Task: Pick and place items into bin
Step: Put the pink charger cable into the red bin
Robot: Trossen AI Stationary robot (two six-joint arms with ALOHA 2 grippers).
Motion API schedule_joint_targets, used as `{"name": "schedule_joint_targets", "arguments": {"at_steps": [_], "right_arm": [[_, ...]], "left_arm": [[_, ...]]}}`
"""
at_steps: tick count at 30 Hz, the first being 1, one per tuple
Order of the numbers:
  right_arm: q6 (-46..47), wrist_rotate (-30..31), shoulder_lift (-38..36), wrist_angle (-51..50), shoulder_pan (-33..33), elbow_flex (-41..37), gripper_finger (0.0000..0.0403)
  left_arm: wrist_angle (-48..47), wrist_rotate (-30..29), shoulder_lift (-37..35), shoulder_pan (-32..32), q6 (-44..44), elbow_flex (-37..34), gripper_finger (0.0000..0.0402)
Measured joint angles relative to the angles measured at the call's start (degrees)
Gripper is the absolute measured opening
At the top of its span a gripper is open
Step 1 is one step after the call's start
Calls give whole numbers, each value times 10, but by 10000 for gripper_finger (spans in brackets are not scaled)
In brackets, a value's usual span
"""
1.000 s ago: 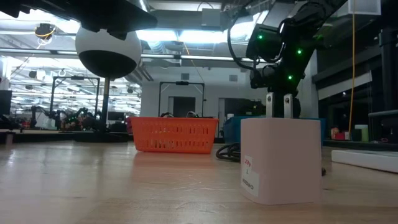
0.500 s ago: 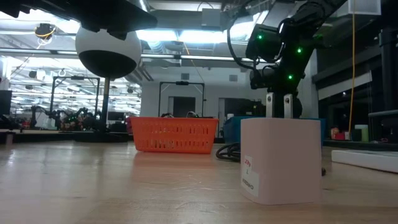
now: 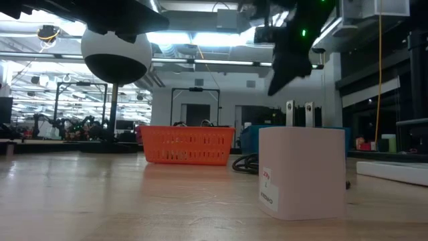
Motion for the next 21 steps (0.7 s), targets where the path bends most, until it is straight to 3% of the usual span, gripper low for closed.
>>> {"name": "schedule_joint_targets", "arguments": {"at_steps": [12,21], "right_arm": [[93,0,0,-4,144,47,71],[205,82,-30,57,235,-35,36]], "left_arm": [[-26,47,0,-15,-22,0,2],[-37,36,0,-63,-79,3,2]]}}
